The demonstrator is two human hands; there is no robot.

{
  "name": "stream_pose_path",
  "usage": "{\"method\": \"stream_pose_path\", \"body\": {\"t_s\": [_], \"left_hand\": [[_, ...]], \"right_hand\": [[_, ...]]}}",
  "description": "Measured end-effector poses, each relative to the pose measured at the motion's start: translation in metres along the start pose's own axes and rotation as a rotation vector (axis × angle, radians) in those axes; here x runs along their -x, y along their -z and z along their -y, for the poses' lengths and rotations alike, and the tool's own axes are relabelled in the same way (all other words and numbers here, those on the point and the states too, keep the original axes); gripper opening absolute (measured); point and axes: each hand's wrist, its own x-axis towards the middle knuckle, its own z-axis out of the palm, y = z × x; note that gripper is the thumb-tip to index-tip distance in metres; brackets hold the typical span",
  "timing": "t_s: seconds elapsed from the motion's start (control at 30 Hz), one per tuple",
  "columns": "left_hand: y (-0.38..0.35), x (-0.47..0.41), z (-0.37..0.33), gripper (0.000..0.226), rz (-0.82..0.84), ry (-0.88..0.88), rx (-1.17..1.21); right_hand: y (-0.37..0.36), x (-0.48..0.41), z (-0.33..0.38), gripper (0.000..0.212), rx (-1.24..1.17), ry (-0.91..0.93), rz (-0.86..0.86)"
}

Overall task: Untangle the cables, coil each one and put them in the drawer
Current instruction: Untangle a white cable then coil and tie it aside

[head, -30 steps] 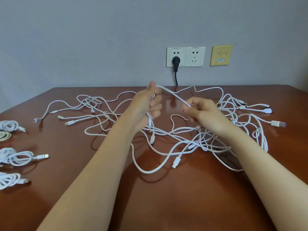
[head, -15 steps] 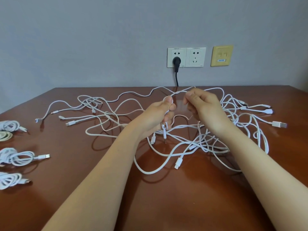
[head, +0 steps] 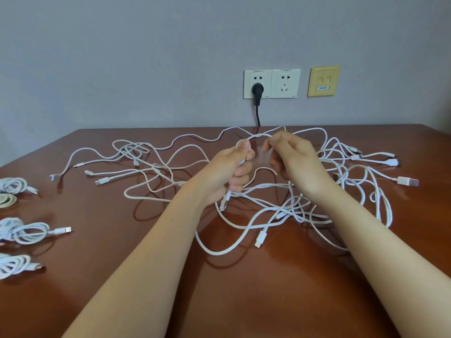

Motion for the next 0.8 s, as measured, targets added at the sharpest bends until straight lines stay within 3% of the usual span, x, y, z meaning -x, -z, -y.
{"method": "stream_pose_path", "body": {"t_s": [0.1, 0.27, 0.47, 0.8], "left_hand": [[-0.003, -0.003, 0.0, 0.041, -0.01, 0.044, -0.05], [-0.007, -0.005, -0.007, 0.04, 0.062, 0.141, 0.14], [-0.019, -0.002, 0.002, 0.044, 0.107, 0.102, -0.288], [-0.021, -0.004, 0.002, 0.036, -0.02, -0.009, -0.345]], "right_hand": [[0.0, -0.001, 0.0, 0.031, 0.001, 0.012, -0.029], [0.005, -0.008, -0.006, 0.035, -0.038, -0.079, -0.204], [0.005, -0.008, -0.002, 0.036, -0.059, -0.083, -0.204], [0.006, -0.009, -0.008, 0.029, -0.043, -0.142, -0.26]]}}
